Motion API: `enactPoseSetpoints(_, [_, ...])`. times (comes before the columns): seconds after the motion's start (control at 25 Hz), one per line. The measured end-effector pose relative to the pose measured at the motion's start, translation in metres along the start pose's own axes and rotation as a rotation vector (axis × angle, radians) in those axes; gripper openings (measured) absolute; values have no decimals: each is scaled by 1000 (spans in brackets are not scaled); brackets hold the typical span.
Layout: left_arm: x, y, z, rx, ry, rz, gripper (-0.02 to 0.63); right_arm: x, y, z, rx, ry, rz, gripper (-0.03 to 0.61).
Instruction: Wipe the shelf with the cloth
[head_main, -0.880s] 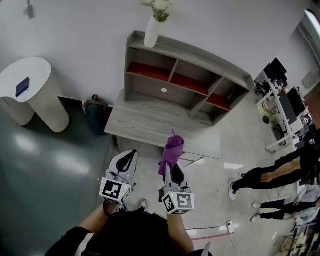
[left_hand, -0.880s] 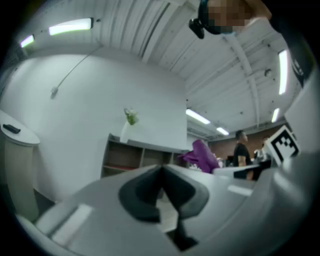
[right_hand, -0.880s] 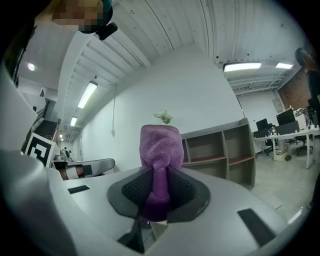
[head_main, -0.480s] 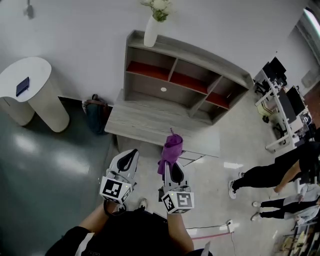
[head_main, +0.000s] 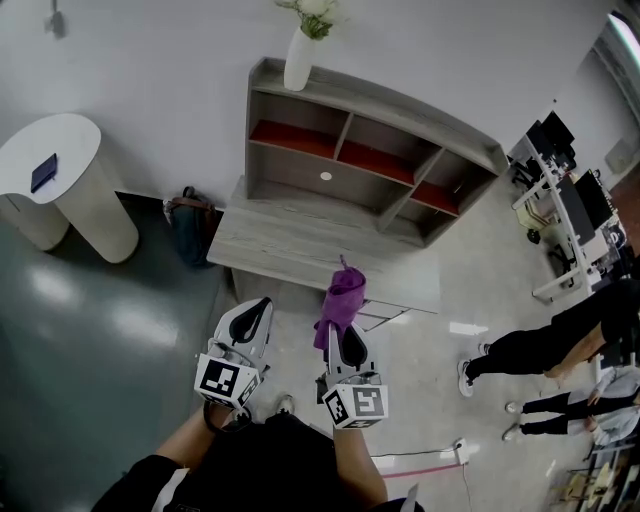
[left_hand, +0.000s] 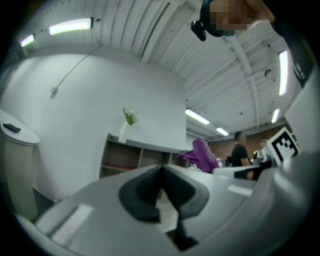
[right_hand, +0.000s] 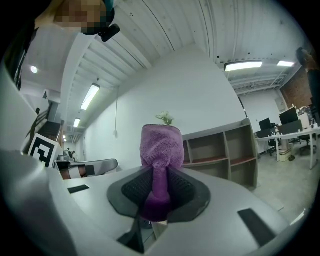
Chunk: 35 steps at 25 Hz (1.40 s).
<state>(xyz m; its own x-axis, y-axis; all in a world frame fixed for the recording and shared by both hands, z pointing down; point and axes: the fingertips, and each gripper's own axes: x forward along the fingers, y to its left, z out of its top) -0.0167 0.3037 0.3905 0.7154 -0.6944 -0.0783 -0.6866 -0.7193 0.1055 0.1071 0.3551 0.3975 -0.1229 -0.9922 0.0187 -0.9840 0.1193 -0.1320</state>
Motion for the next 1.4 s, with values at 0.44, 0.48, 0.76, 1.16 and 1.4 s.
enactPoseSetpoints(0.44, [34, -19, 3, 18, -18, 69, 3, 10, -42, 12, -15, -19, 55, 71])
enactPoseSetpoints(0.48, [37, -21, 3, 25, -16, 76, 3, 11, -47, 12, -17, -17, 61, 71])
enactPoseSetpoints(0.76, [54, -16, 3, 36, -22, 117, 3, 33, -60, 7, -13, 2, 92, 71])
enactPoseSetpoints(1.16, [98, 53, 13, 41, -45, 110, 3, 107, -51, 8, -20, 4, 87, 71])
enactPoseSetpoints(1.4, [124, 116, 13, 22, -30, 63, 3, 173, -35, 4, -32, 12, 47, 71])
